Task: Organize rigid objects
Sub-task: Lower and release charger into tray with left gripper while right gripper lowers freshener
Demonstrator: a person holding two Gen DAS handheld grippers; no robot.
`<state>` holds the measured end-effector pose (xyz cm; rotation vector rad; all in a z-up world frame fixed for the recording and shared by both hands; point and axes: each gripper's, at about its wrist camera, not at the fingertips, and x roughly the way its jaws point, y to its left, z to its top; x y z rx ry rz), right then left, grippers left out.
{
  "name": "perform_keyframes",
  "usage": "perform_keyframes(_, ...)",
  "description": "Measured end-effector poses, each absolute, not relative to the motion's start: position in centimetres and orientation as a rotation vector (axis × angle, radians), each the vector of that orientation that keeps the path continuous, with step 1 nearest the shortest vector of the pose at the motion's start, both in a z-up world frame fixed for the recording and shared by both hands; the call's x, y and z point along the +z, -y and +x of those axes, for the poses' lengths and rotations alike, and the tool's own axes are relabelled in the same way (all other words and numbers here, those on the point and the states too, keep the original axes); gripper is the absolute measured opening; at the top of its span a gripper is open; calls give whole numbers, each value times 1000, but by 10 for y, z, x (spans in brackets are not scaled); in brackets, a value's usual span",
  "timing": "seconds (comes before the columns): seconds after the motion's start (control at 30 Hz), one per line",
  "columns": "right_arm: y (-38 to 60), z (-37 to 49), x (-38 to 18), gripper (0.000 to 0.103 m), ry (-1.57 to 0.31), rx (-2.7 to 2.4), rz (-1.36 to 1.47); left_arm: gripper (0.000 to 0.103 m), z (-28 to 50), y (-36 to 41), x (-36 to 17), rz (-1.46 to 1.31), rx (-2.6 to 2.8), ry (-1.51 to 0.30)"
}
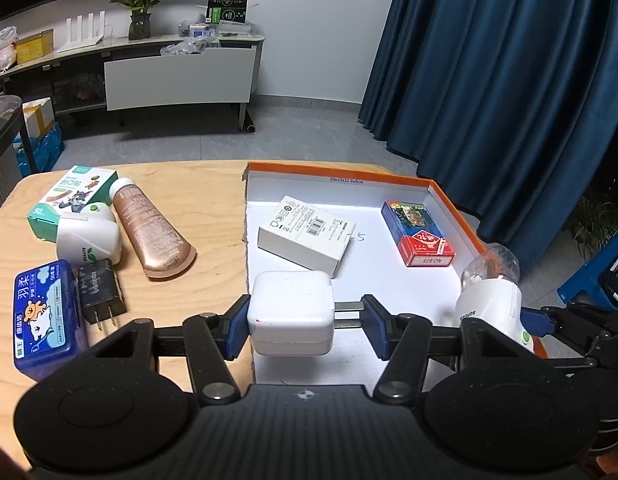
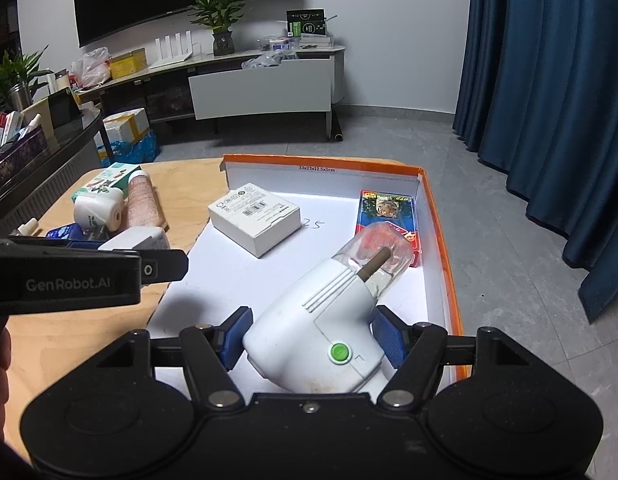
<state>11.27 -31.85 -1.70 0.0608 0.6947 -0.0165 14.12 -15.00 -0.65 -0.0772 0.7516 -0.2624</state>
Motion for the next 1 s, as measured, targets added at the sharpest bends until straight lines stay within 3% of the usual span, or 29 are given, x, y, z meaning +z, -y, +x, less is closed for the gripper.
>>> perform_keyframes(0.53,322,133,-31,80,-706,-65,-15,59,157,160,-17,-60,-278,-784)
perform_keyframes(1.0,331,103,-9,85,-629,-106,-58,61,171,186,-28,-59,-364,-817)
